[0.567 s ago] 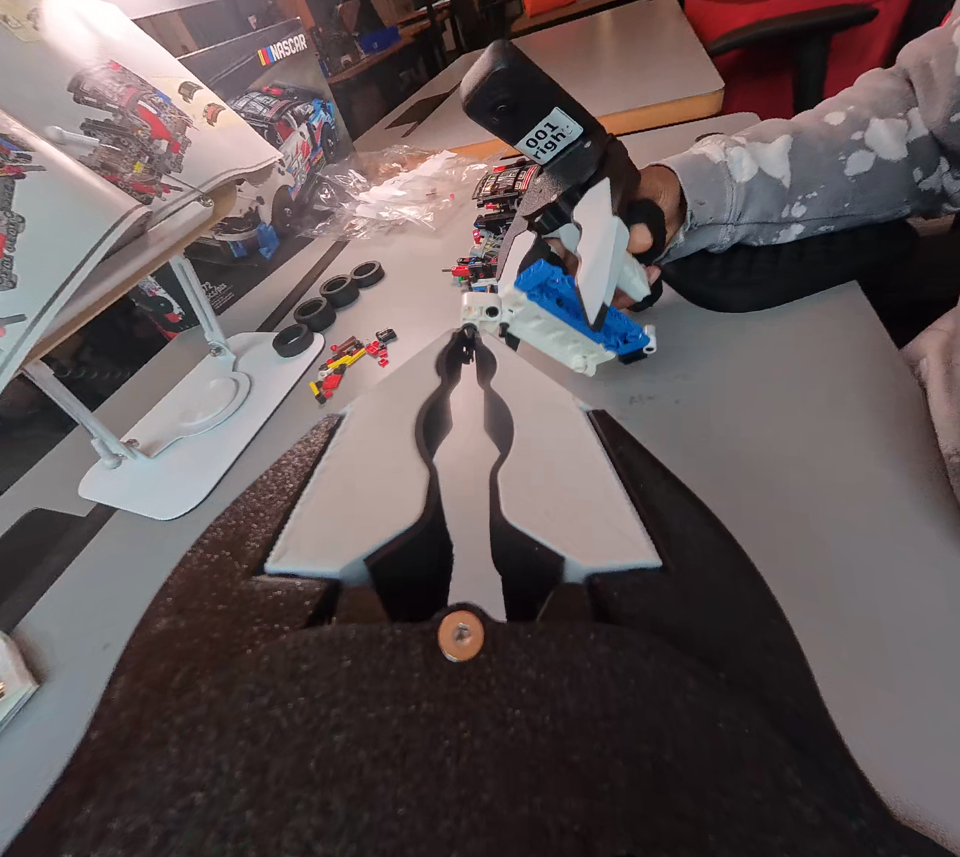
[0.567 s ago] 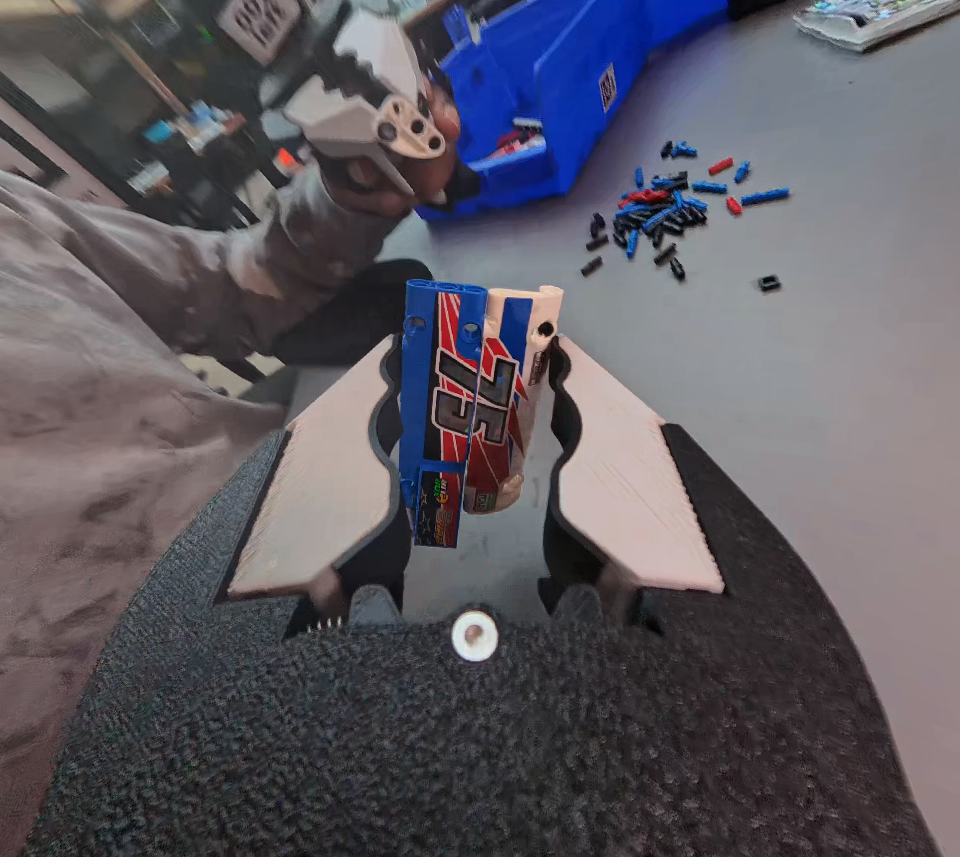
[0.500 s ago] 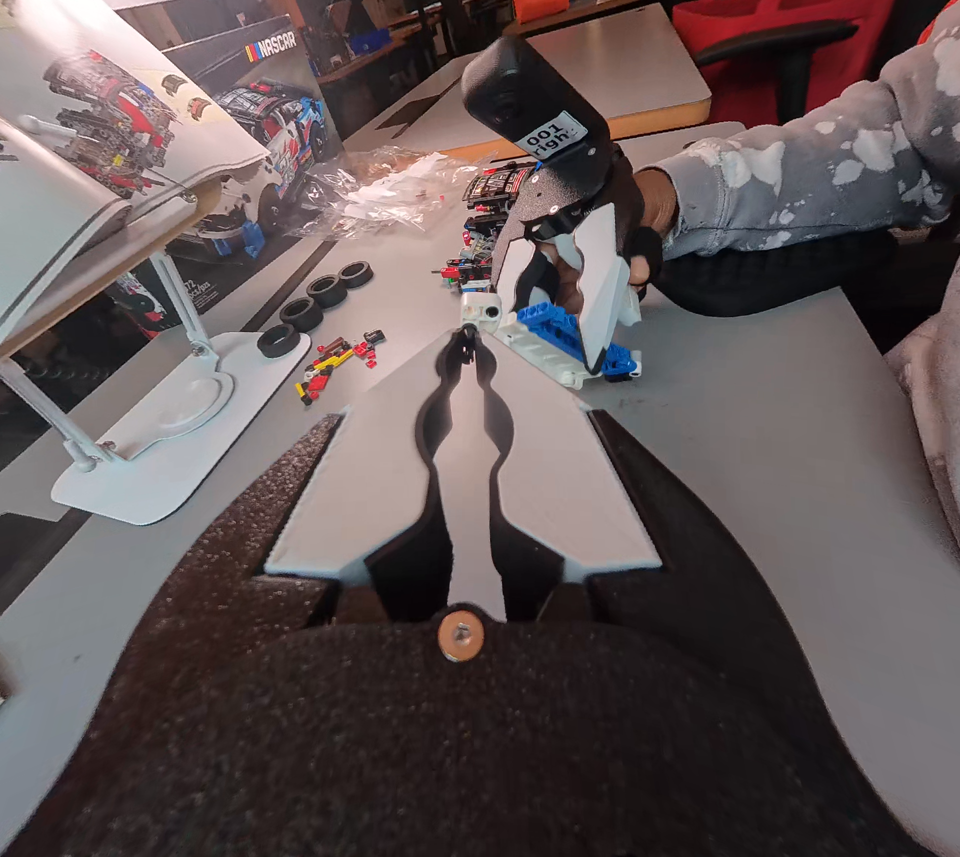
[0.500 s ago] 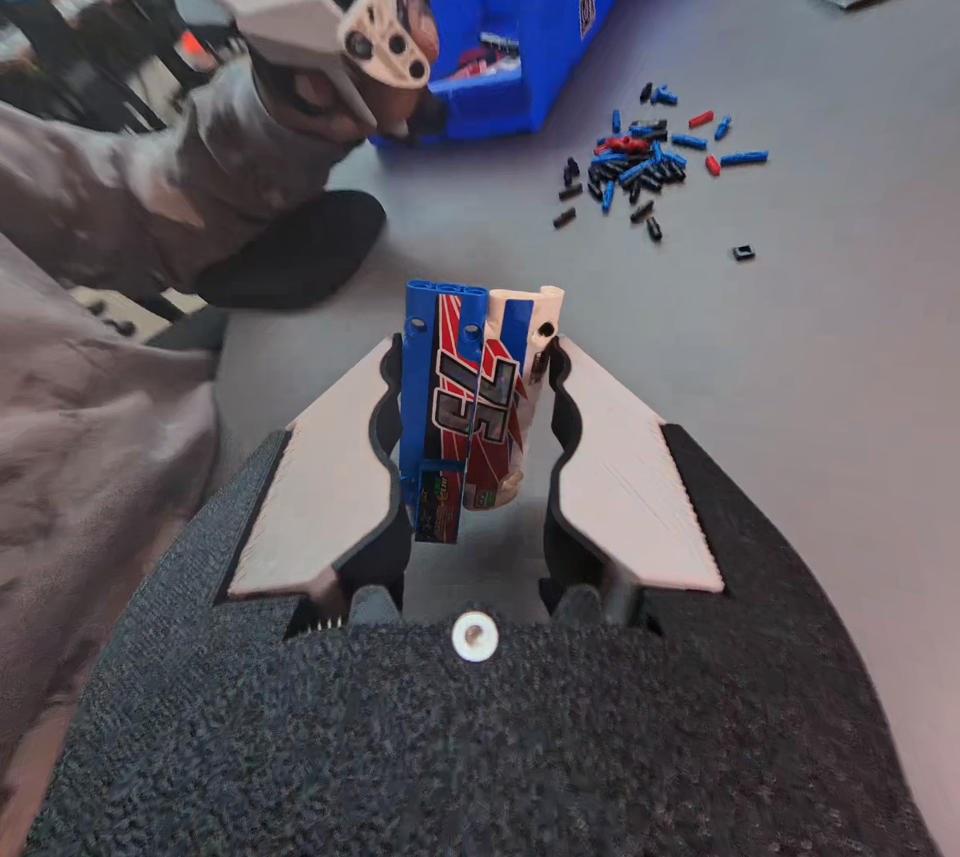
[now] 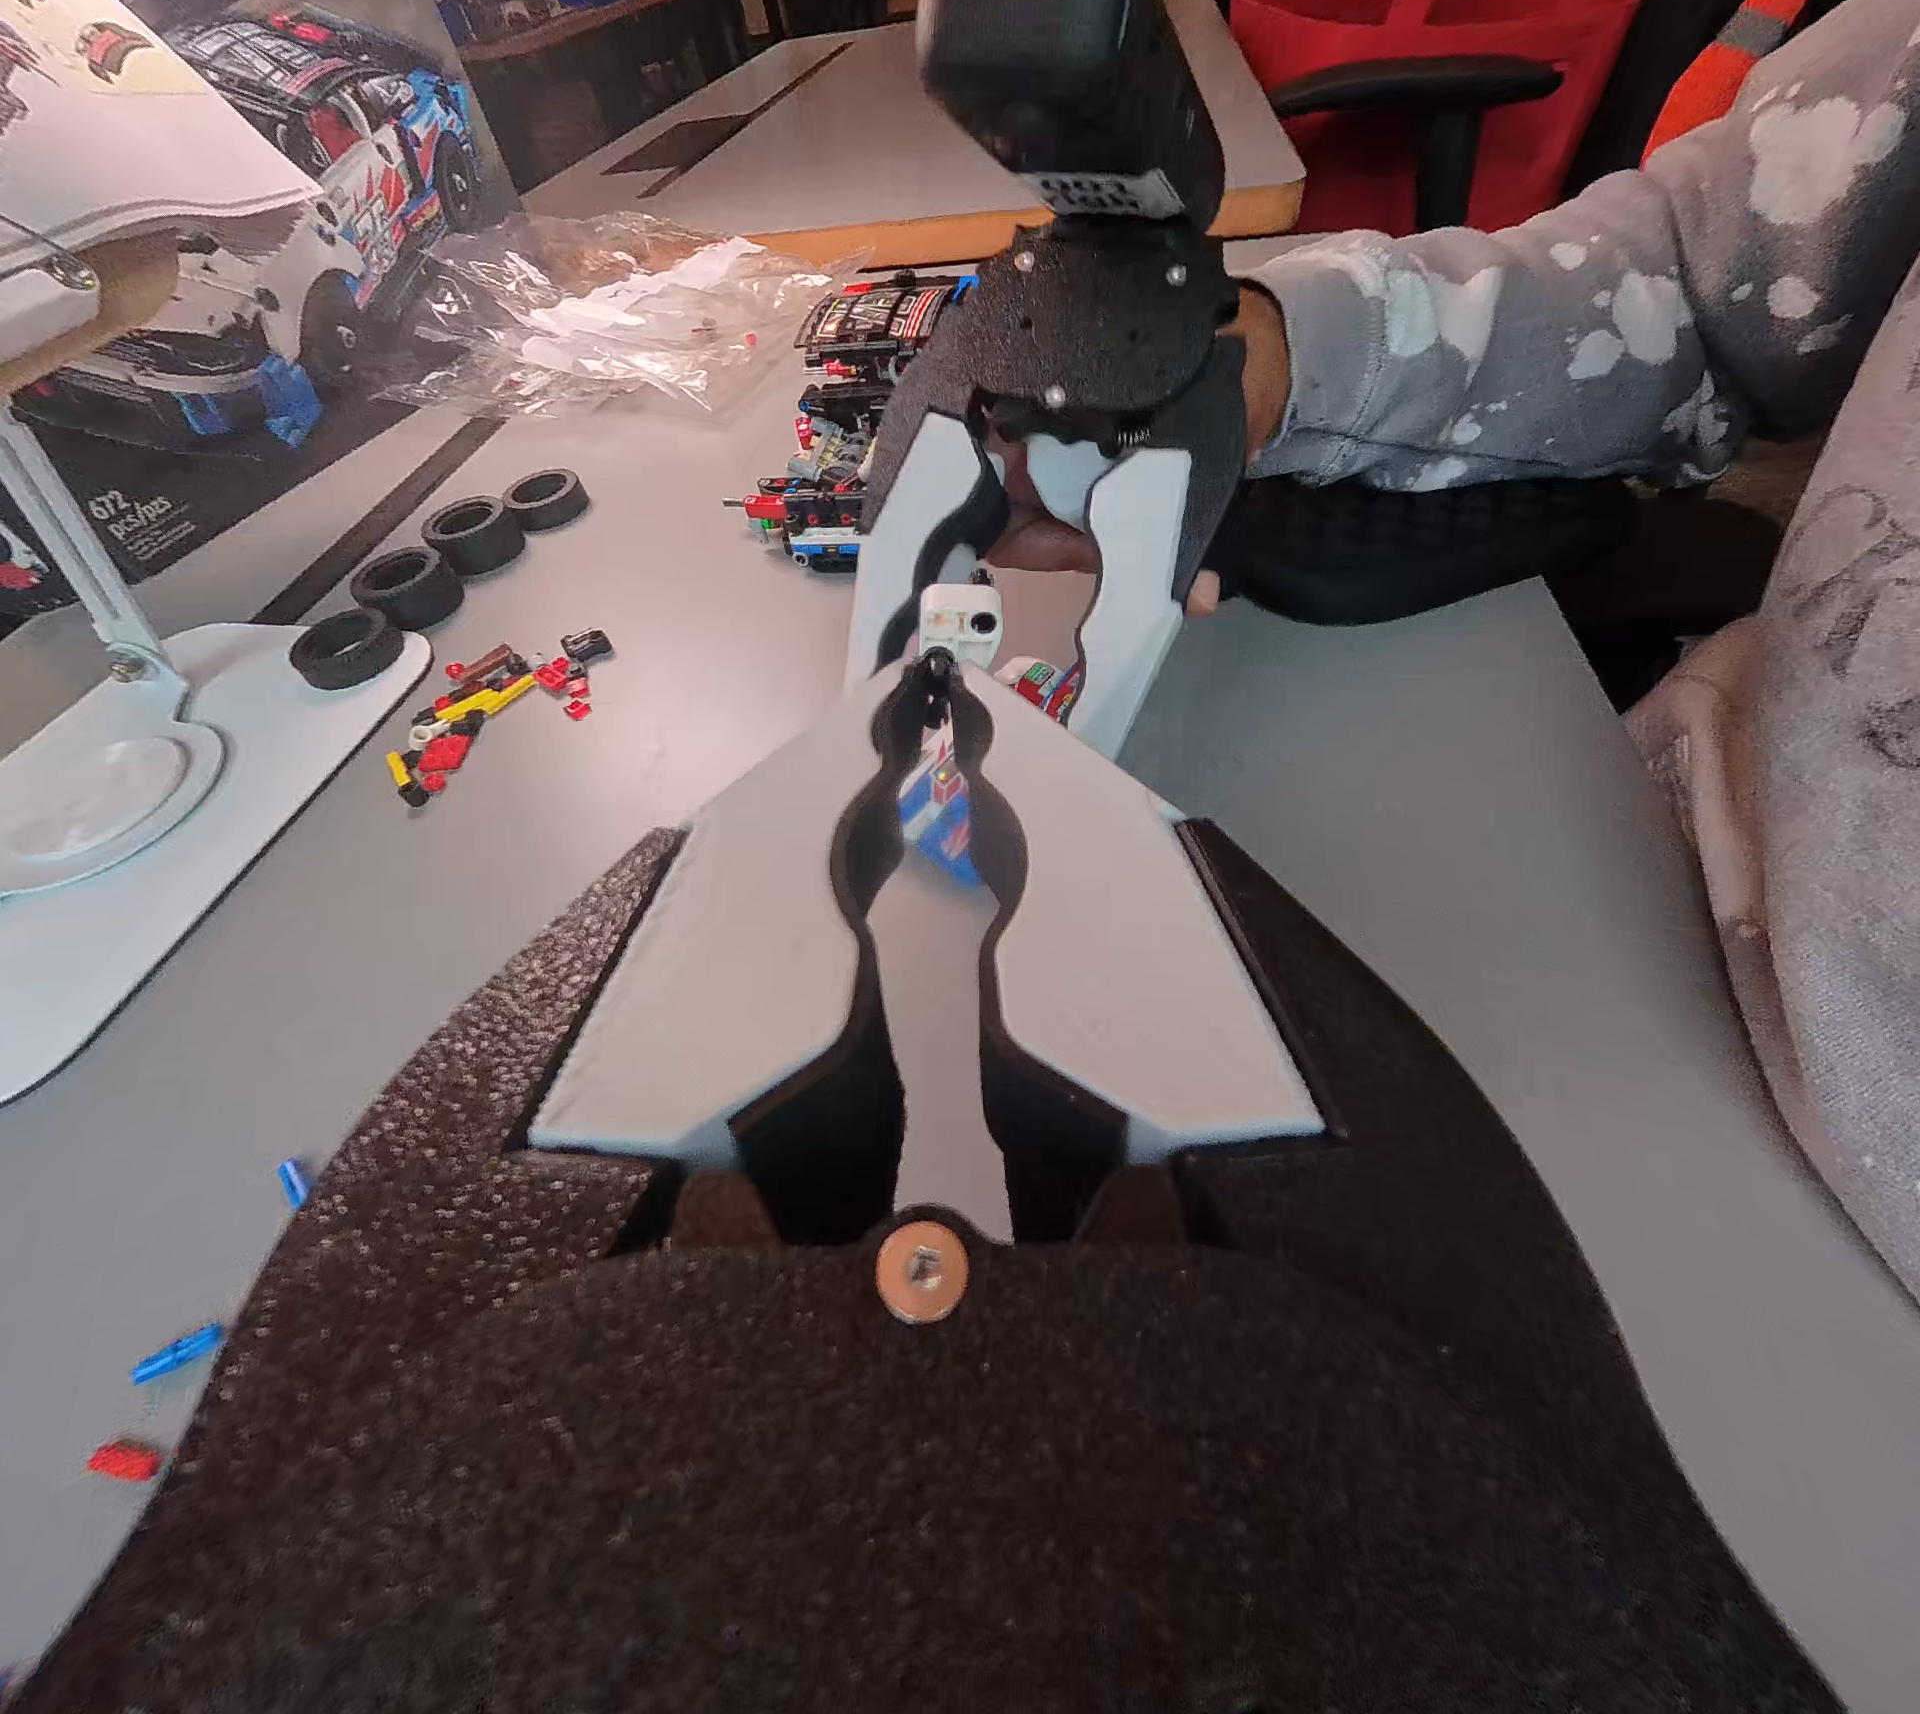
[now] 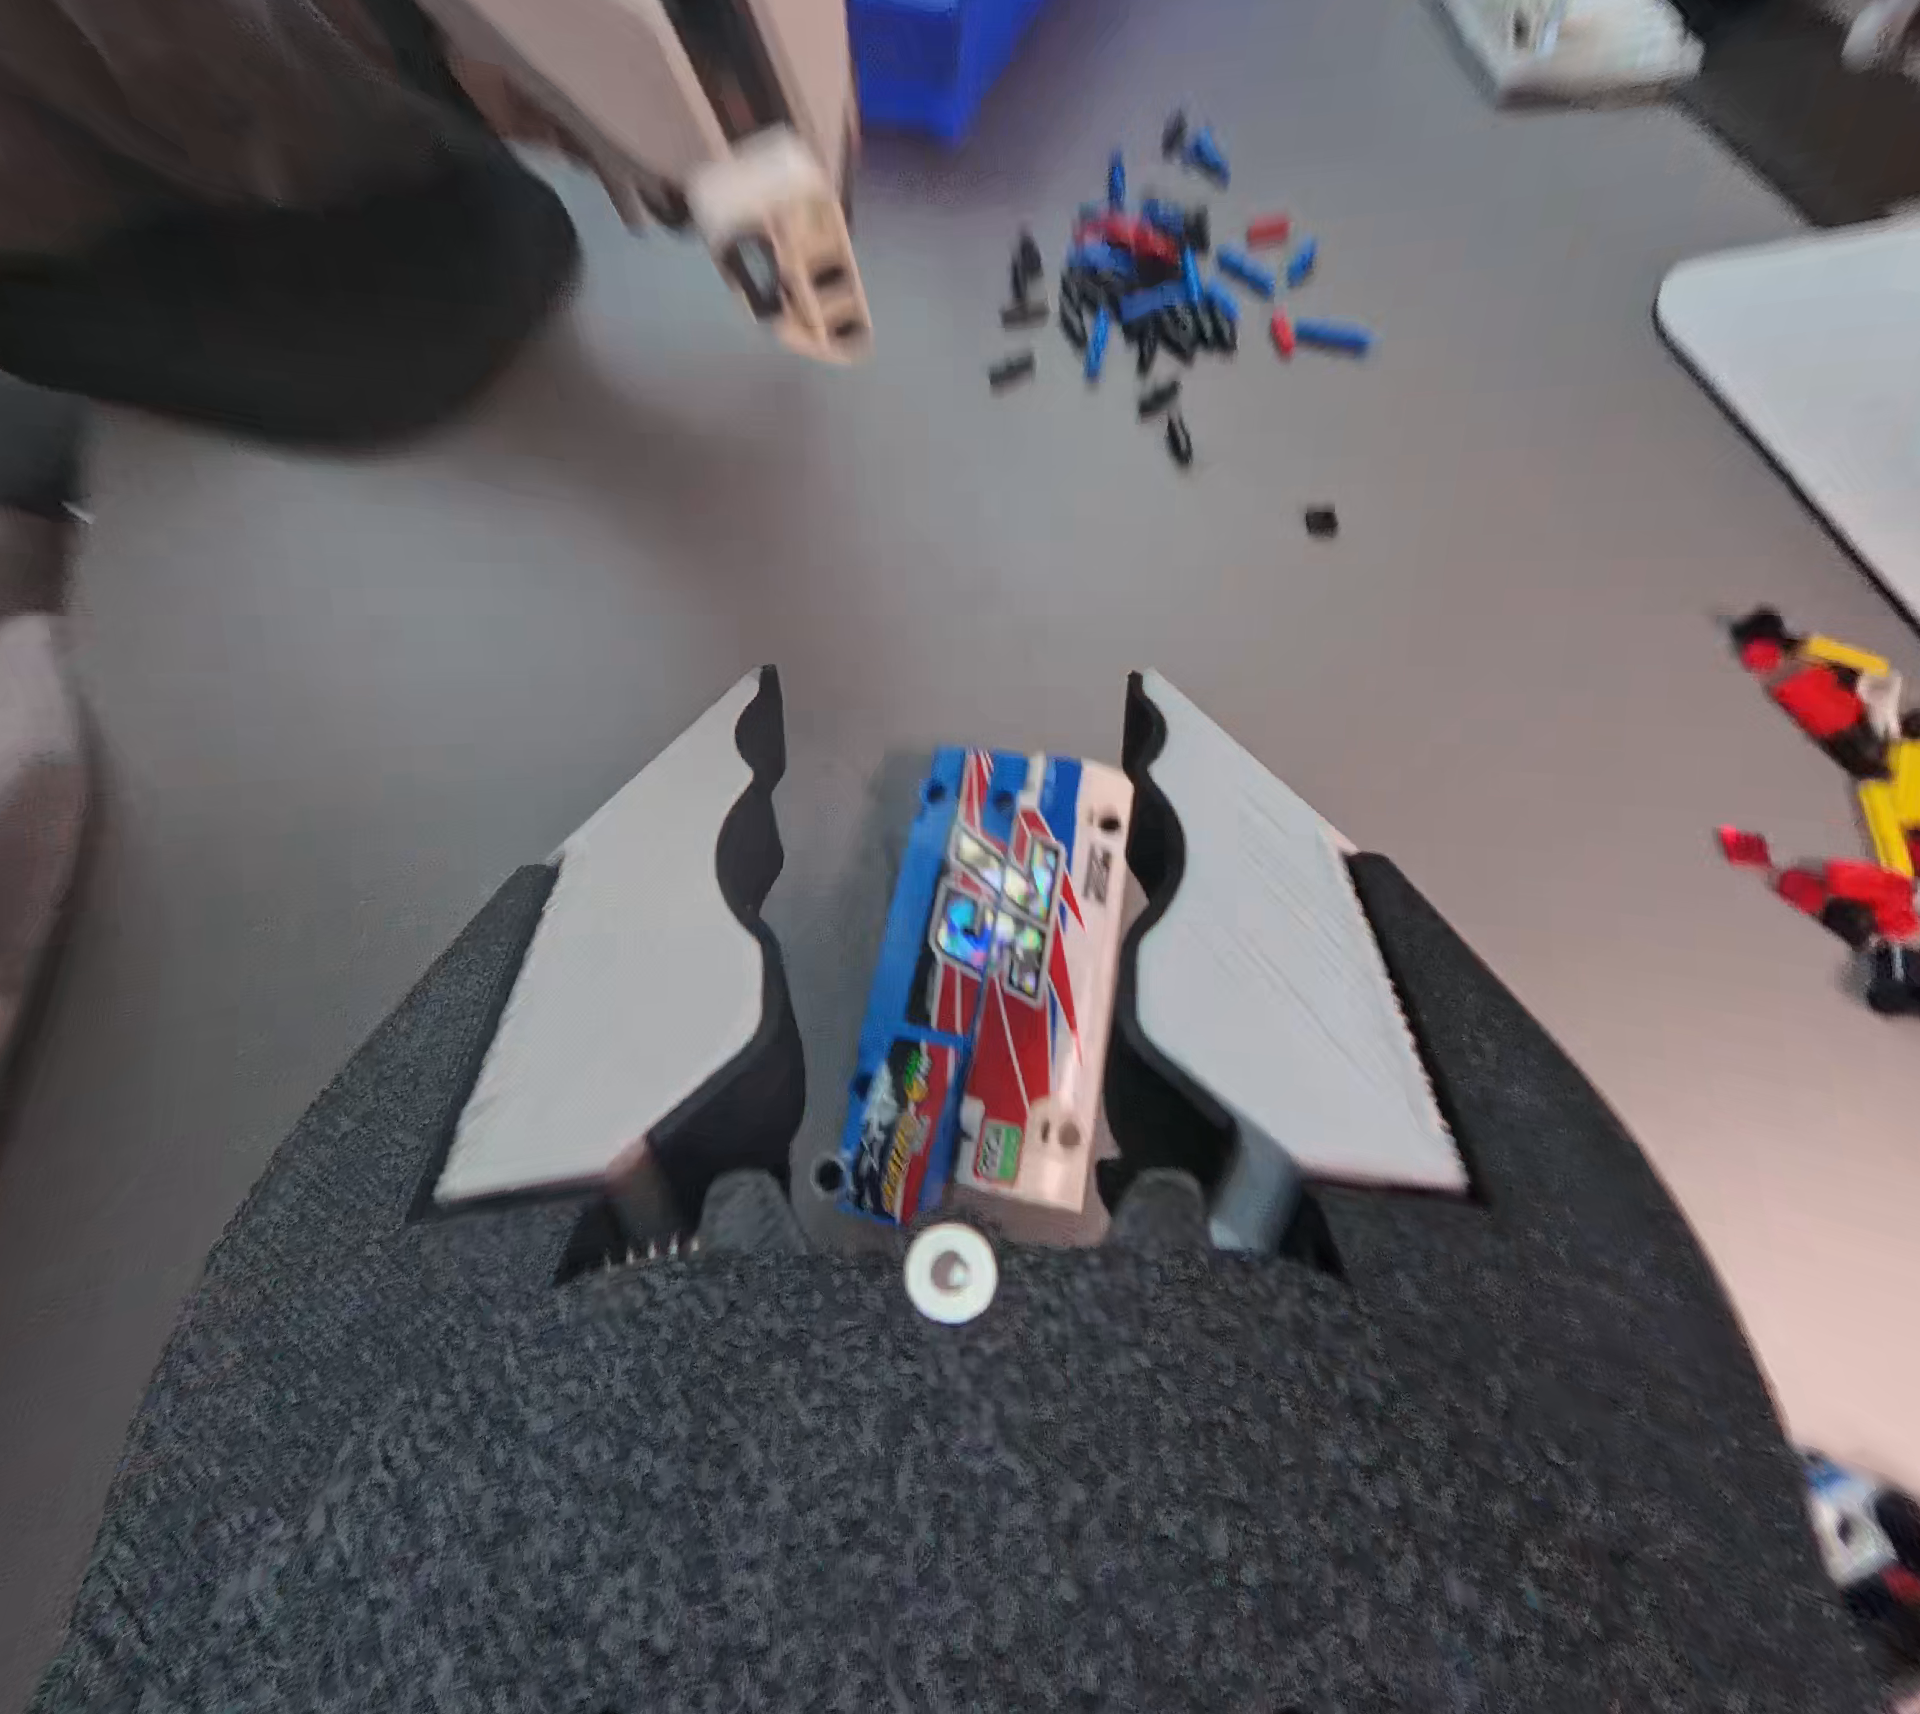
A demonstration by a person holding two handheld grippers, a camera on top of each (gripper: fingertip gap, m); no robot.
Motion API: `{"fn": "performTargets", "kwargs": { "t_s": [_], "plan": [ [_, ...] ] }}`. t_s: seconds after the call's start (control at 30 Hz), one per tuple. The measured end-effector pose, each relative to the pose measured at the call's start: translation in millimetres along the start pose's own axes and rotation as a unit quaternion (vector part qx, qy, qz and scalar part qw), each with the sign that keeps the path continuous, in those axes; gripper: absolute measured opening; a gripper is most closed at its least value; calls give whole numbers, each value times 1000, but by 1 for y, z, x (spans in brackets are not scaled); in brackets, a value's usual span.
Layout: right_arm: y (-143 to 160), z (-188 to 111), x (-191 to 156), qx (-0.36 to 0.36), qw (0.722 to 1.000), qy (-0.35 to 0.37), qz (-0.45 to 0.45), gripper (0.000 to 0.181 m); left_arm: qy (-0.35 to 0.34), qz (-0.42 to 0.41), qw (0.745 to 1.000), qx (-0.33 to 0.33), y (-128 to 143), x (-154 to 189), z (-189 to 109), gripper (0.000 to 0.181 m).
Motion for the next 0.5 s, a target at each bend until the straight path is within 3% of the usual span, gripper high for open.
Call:
{"fn": "performTargets", "kwargs": {
  "t_s": [0.07,0.13,0.33,0.5],
  "plan": [
    [-24,-20,-9,129,990,-62,-4,61,23,-23,999,17,-2,2,1,3],
    [-36,-33,-15,204,975,-80,-26,52,50,-42,997,34,-6,5,1,3],
    [-38,-26,-33,217,968,-93,-86,19,96,-66,992,46,-10,17,6,3],
    [-38,-30,-33,221,964,-116,-86,16,100,-60,992,40,-14,20,6,3]
  ]
}}
Point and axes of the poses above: each gripper's, where its closed fingertips meet, z out along the fingers, y out of its underside, x = y × z across the jaws, the point moved 8 cm from there along -z, back along the fingers, and after that the axes turned 8 degrees about -y, right-handed, at the moved point
